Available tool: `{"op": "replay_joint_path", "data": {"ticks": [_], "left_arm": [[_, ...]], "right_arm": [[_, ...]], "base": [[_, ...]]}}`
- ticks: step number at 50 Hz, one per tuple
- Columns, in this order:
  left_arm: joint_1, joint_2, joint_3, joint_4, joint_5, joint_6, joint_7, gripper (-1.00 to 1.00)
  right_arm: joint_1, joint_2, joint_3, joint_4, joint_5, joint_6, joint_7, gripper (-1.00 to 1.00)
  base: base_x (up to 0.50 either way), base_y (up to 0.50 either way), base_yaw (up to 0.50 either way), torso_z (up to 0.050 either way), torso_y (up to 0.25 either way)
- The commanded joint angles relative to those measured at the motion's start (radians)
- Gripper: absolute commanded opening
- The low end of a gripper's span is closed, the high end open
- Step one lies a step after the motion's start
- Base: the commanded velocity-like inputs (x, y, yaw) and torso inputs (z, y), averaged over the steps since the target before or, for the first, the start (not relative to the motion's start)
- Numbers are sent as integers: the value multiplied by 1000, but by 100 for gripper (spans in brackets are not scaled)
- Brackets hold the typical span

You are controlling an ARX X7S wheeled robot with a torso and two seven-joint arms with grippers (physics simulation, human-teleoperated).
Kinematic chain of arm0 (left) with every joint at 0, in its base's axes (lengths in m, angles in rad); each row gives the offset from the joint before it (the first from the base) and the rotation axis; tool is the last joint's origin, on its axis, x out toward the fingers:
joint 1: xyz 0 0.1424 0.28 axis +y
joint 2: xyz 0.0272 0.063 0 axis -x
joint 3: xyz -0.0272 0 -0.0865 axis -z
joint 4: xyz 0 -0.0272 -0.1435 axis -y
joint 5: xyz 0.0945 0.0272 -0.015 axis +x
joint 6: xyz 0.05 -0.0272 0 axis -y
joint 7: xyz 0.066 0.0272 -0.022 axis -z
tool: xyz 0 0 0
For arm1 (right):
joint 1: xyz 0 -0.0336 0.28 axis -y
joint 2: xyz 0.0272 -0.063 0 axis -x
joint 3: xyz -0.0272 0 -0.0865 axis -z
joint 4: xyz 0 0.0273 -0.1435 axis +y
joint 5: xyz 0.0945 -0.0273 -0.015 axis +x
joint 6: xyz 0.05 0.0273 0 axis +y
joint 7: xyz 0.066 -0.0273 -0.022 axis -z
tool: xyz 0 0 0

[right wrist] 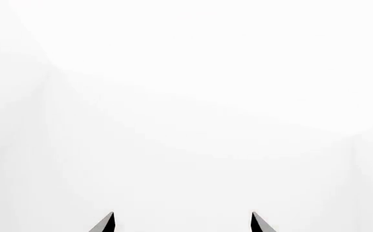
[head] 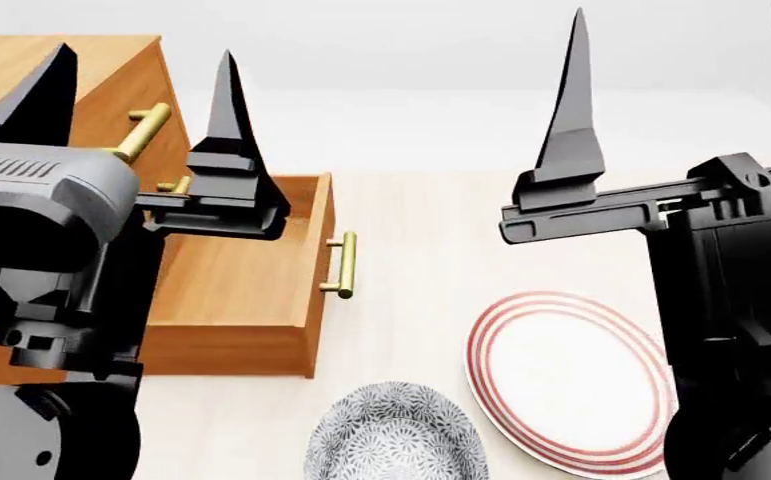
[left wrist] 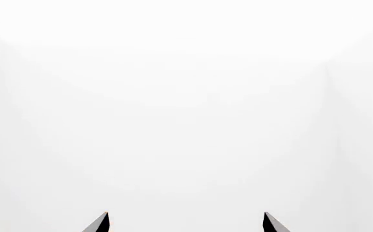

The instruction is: Open the bottom drawer of the cabinet.

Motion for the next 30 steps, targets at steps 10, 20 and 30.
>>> {"op": "replay_joint_path", "data": {"ticks": [10,20,30], "left_arm": [[-59,-58,-5,42,-88,53,-89,100],[-99,-108,29,33,-132,90,-154,100],[-125,-124,32,21,-163,92,-181,100]], "right_arm": [[156,134,-108,-5,136,-116,161,100],[234,197,-201,2,153,-184,234,100],[285,201,-212,10,188,-177,248,100]], "base": [[0,0,0,0,0],[0,0,0,0,0],[0,0,0,0,0]]}}
